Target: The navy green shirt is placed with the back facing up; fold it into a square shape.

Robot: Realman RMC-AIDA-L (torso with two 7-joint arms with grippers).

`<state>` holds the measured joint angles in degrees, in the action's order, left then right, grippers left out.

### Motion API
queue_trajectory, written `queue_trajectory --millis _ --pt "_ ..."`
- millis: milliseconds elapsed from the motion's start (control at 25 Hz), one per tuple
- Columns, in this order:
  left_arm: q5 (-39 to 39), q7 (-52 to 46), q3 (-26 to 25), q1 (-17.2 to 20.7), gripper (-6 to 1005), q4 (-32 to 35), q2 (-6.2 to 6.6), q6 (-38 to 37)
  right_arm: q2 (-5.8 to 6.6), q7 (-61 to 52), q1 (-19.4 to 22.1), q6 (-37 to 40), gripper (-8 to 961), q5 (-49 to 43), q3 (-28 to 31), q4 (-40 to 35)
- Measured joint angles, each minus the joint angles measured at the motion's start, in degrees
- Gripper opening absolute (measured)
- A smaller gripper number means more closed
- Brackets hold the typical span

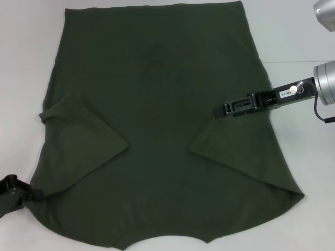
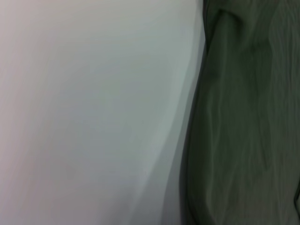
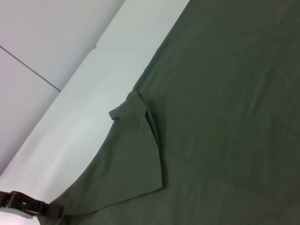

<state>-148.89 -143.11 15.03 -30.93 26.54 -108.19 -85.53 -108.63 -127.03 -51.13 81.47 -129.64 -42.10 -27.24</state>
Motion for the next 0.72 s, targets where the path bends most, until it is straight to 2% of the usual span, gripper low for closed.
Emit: queue_trajectory --millis 720 --pt "0.01 0.03 0.00 -0.36 14 0.00 0.19 -0.34 0.27 -1.37 -0.02 0.34 886 -0.18 0.12 0.00"
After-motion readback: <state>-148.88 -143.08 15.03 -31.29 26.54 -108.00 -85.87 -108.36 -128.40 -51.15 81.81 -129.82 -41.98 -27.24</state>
